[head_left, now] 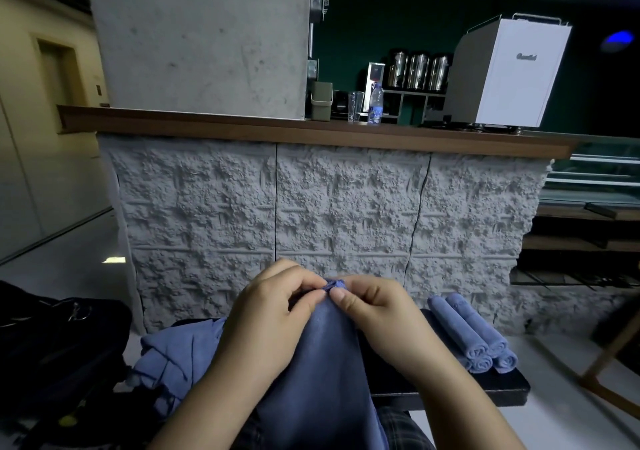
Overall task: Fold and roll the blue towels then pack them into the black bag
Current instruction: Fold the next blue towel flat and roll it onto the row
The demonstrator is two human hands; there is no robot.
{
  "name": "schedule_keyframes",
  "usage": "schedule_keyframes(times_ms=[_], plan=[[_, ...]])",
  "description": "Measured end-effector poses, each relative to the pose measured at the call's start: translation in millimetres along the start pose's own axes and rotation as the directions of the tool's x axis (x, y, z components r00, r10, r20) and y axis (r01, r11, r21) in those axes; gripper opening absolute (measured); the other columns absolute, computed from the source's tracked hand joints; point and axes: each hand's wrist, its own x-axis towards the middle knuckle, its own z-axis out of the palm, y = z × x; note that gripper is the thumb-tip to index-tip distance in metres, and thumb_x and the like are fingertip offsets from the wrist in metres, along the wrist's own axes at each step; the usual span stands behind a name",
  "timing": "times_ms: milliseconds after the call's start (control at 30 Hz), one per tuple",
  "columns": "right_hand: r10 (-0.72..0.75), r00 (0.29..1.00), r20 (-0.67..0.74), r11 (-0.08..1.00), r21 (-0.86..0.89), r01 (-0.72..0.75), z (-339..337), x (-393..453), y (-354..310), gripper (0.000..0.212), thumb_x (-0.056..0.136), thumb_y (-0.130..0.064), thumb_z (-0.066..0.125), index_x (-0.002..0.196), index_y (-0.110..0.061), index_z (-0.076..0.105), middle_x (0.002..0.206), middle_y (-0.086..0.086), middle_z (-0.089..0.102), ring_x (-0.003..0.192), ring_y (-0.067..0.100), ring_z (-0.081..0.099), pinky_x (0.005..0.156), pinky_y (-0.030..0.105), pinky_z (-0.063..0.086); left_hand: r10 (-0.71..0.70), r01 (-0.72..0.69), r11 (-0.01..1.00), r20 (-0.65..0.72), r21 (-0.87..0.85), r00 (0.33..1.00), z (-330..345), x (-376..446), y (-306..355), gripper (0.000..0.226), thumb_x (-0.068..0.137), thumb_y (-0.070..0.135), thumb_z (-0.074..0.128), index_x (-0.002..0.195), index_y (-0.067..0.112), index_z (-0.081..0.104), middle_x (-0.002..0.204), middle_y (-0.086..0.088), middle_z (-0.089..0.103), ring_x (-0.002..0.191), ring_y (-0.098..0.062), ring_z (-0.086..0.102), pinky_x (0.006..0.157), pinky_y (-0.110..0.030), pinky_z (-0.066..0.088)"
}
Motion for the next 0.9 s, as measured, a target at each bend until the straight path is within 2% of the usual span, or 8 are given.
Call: schedule_keyframes(times_ms=[133,267,367,467,633,733,833,900], plan=[[0.03,0.993,-0.113,0.995,0.1,-0.019,-1,1,1,0.029,0.087,-0.029,0.055,0.083,-0.003,0.067,0.079,0.017,0.066,0.074,0.016,0.053,0.07,0.034,0.041,-0.075,0.071,0.997,0.117,0.041,0.99,5,-9,-5,0.02,0.086,0.021,0.056,0.095,0.037,0.049,0.091,0.016,0.054,0.087,-0.001,0.055,0.072,-0.014,0.042],[0.092,0.961,-0.259,0.978,0.204,-0.039,-12,3,7,0.026,0.095,-0.017,0.054,0.072,-0.01,0.064,0.071,0.005,0.058,0.071,0.015,0.048,0.067,0.031,0.038,-0.215,0.134,0.952,0.289,0.275,0.933,8,-19,-28,0.016,0.093,0.025,0.049,0.108,0.024,0.045,0.091,0.009,0.056,0.088,-0.018,0.057,0.07,-0.03,0.04],[0.077,0.929,-0.361,0.997,0.047,-0.065,-21,5,17,0.027,0.097,-0.015,0.051,0.073,-0.003,0.057,0.068,0.003,0.051,0.069,0.01,0.043,0.063,0.029,0.034,-0.082,-0.041,0.904,0.267,0.425,0.96,3,-18,-37,0.016,0.086,0.038,0.048,0.082,0.023,0.053,0.069,0.007,0.056,0.073,-0.02,0.055,0.067,-0.029,0.035],[0.06,0.894,-0.443,0.992,-0.071,-0.102,-30,5,27,0.03,0.097,-0.013,0.048,0.075,0.006,0.05,0.068,0.003,0.043,0.068,0.009,0.038,0.061,0.029,0.029,0.092,-0.178,0.834,0.188,0.522,0.978,-5,-12,-41,0.028,0.078,0.049,0.047,0.073,0.027,0.064,0.067,0.013,0.055,0.08,-0.012,0.047,0.085,-0.031,0.029],[-0.04,0.849,-0.527,0.914,-0.362,-0.181,-33,5,35,0.031,0.097,-0.016,0.046,0.067,-0.012,0.04,0.057,-0.005,0.041,0.055,0.005,0.033,0.058,0.031,0.028,0.136,-0.195,0.843,0.152,0.501,0.979,-13,-5,-42,0.029,0.082,0.049,0.046,0.082,0.035,0.072,0.073,0.015,0.051,0.084,-0.014,0.044,0.082,-0.03,0.025],[-0.034,0.851,-0.524,0.885,-0.411,-0.219,-30,7,40,0.028,0.098,-0.016,0.046,0.072,-0.006,0.044,0.065,0.001,0.045,0.065,0.015,0.04,0.062,0.035,0.029,0.126,-0.21,0.88,0.217,0.426,0.968,-10,-4,-50,0.035,0.086,0.043,0.044,0.093,0.024,0.073,0.077,0.01,0.049,0.081,-0.013,0.046,0.077,-0.029,0.038],[-0.006,0.845,-0.535,0.836,-0.466,-0.289,-30,9,49,0.021,0.098,-0.021,0.047,0.086,-0.006,0.057,0.082,0.004,0.047,0.08,0.022,0.046,0.073,0.036,0.035,0.094,-0.177,0.923,0.246,0.341,0.965,-9,-5,-55,0.029,0.086,0.032,0.051,0.1,0.016,0.071,0.08,0.009,0.046,0.076,-0.007,0.045,0.072,-0.014,0.033],[0.035,0.844,-0.535,0.822,-0.465,-0.329,-29,9,53,0.02,0.098,-0.025,0.047,0.094,-0.01,0.06,0.087,0.003,0.045,0.078,0.018,0.046,0.071,0.032,0.031,0.062,-0.145,0.932,0.25,0.331,0.966,-8,-5,-58,0.019,0.08,0.017,0.067,0.098,0.014,0.071,0.08,0.008,0.046,0.073,-0.01,0.051,0.07,-0.013,0.033]])
